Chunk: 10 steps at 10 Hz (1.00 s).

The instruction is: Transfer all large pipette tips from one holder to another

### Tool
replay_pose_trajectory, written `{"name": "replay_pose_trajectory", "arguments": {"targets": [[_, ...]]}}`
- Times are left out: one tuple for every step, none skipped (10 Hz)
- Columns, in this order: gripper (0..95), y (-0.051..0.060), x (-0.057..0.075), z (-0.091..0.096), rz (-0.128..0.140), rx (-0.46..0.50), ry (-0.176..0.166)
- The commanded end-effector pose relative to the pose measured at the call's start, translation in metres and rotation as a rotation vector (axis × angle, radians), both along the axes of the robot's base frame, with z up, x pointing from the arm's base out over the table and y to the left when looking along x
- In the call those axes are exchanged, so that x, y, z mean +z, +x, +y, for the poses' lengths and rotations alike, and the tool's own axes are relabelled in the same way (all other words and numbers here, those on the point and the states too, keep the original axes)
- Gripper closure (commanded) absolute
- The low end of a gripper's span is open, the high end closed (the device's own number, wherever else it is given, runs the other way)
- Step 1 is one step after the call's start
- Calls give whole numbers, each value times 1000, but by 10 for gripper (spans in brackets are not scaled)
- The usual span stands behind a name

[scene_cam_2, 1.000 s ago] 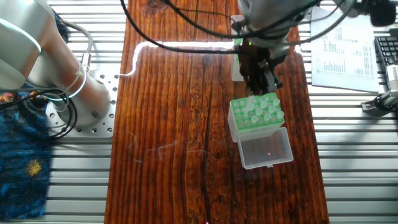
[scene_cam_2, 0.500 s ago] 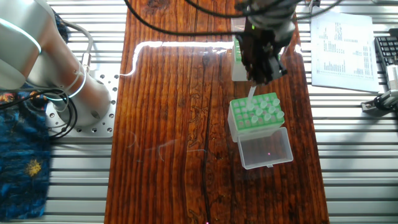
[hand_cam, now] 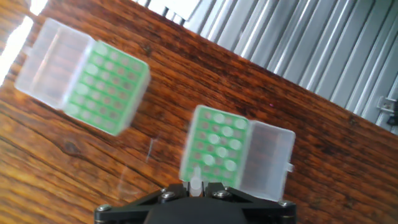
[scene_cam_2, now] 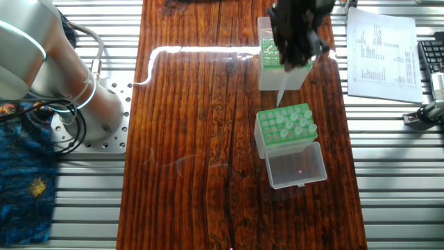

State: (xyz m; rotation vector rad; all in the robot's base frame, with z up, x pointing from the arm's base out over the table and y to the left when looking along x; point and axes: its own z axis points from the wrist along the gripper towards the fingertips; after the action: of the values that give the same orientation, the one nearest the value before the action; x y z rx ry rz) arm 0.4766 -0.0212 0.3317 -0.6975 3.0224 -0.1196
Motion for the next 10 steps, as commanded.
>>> {"name": "replay_pose_trajectory", "arguments": {"targets": [[950,3,0,22,-4,-27,7],[950,4,0,37,-8,-35,15],[950,6,1,55,-9,-37,25],[950,9,2,72,-8,-39,24],[950,11,3,81,-8,-37,22],[950,11,4,89,-10,-39,37],[950,11,2,93,-14,-48,61],[950,11,0,96,-18,-60,95],[950,11,-3,102,-22,-55,95],[950,11,-5,106,-22,-54,94]]}}
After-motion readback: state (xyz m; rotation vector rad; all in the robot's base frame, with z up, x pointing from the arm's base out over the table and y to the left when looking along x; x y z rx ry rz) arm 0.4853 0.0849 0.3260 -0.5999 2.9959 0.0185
